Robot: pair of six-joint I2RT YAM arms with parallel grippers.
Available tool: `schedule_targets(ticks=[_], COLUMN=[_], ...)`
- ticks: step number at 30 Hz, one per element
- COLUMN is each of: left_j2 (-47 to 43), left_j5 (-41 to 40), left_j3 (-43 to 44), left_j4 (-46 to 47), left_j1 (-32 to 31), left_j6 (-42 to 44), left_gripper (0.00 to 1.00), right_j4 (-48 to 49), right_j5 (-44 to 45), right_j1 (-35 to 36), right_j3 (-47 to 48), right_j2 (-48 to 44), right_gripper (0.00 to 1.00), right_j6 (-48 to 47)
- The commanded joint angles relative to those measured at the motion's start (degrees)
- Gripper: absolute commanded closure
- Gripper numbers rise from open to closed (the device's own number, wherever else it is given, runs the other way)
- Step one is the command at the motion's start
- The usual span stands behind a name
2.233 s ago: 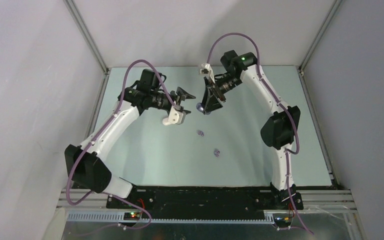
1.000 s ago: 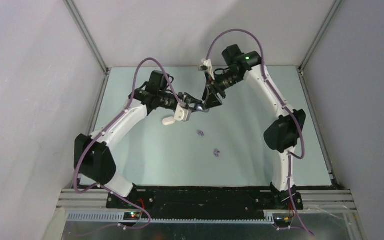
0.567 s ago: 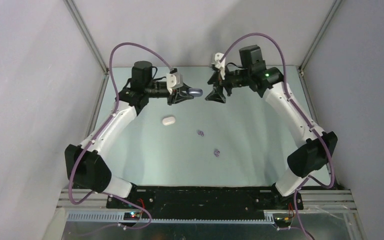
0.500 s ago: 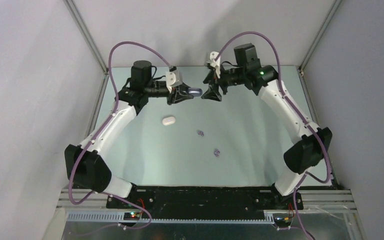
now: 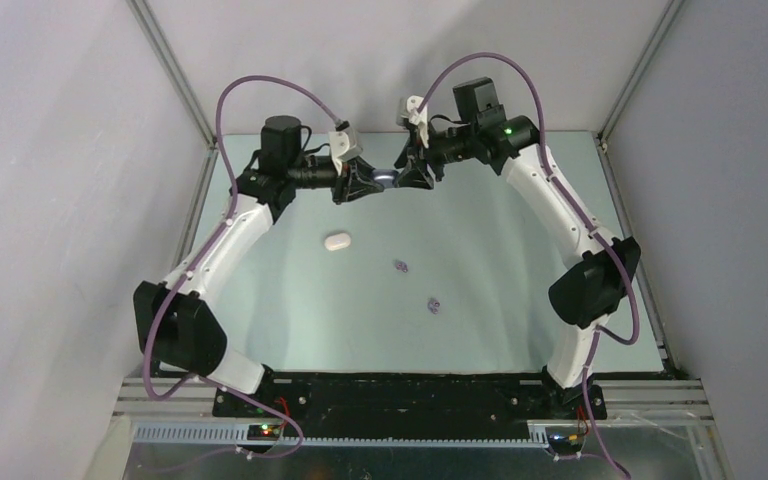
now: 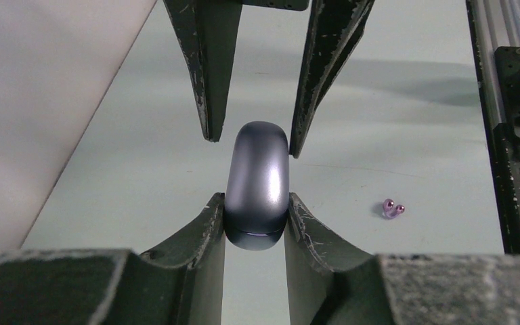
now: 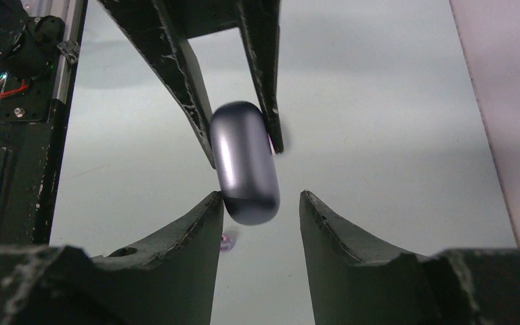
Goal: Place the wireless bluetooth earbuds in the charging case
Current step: Pass from the left arm to the right
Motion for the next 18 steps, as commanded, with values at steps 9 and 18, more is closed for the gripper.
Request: schedule_targets(ticks=[9,18], left_j2=[1.2,-2.02], left_j5=[1.55,2.77], left_j3=[3.57,-1.98], left_j4=[3.5,15.32], left_j1=[0.23,4.21], left_j6=[-5.92,-19.7], left_gripper=[0.98,0.43], right_j4=[-1.74,11.97], right_j5=[-0.44,-6.49], right_j1=[2.34,-2.21], right_j3=[3.19,3.11], right_j2=[1.19,0.07], right_gripper=[0.69,0.83], right_j6=[-5.04,15.52])
